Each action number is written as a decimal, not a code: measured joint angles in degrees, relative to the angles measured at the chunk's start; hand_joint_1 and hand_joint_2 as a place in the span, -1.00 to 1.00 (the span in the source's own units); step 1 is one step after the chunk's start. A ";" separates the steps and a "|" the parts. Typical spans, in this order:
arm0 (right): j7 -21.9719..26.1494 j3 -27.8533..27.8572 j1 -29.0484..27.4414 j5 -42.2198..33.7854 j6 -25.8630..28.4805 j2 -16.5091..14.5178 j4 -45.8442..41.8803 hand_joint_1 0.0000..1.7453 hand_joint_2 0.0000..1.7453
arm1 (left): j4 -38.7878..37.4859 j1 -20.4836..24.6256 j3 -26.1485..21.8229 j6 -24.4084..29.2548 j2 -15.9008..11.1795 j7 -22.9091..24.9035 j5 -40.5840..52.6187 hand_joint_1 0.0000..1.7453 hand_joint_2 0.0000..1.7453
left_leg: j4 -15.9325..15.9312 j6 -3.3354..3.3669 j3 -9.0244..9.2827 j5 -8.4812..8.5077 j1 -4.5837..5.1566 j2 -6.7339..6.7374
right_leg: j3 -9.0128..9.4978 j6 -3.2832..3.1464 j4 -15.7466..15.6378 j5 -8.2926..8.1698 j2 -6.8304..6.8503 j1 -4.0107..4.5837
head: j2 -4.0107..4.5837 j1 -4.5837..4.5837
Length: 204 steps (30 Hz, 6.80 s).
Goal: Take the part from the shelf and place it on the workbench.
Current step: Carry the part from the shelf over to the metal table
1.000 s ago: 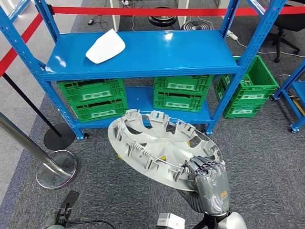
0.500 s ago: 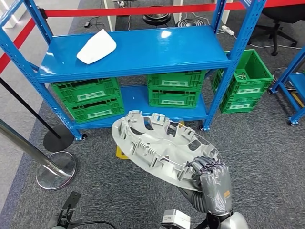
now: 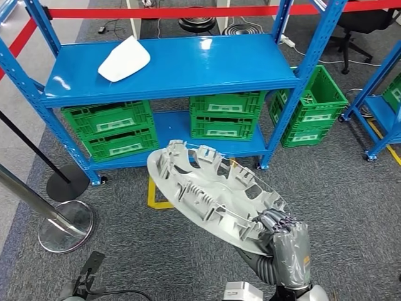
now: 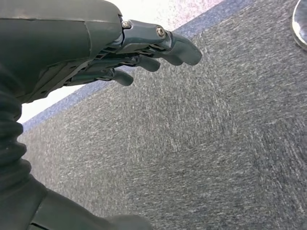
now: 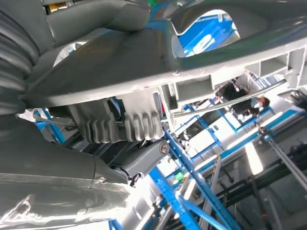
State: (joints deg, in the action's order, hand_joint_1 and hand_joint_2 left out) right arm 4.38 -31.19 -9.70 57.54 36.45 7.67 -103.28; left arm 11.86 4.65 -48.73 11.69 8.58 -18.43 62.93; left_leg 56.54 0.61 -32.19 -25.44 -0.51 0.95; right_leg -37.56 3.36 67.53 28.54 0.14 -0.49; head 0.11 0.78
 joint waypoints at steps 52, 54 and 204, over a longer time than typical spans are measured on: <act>2.41 4.62 -3.91 -3.68 3.00 -0.44 -3.87 1.00 1.00 | -0.07 -0.34 -0.03 0.01 0.14 -0.35 -0.39 -1.00 1.00 | 1.29 -1.36 -0.19 -1.18 -0.62 -3.48 | 2.26 -1.04 -8.70 -4.12 -5.60 0.05 | -0.01 -0.08; 2.43 4.76 -4.13 -3.70 3.00 -0.44 -4.04 1.00 1.00 | -0.07 -0.31 -0.04 0.01 0.18 -0.38 -0.38 -1.00 1.00 | 1.13 -0.62 -0.13 -1.02 -0.77 -2.55 | 0.84 -0.54 -6.05 -2.41 -4.04 0.08 | 0.00 -0.42; 4.57 15.33 -10.09 -6.49 3.11 -3.78 -8.08 1.00 1.00 | -0.17 -1.05 -0.22 -0.82 -0.06 -1.70 -1.07 -1.00 1.00 | 2.52 -1.43 -1.39 -1.26 -0.47 -4.14 | 1.36 -1.45 -7.77 -3.95 -5.91 0.29 | 0.00 -0.59</act>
State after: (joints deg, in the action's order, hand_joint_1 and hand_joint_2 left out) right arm 8.95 -15.86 -19.78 51.05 39.56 3.89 -111.36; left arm 11.69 3.60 -48.95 10.87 8.52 -20.13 61.86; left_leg 59.07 -0.82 -33.58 -26.70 -0.98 -3.19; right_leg -36.19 1.91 59.76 24.59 -5.77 -0.21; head 0.11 0.18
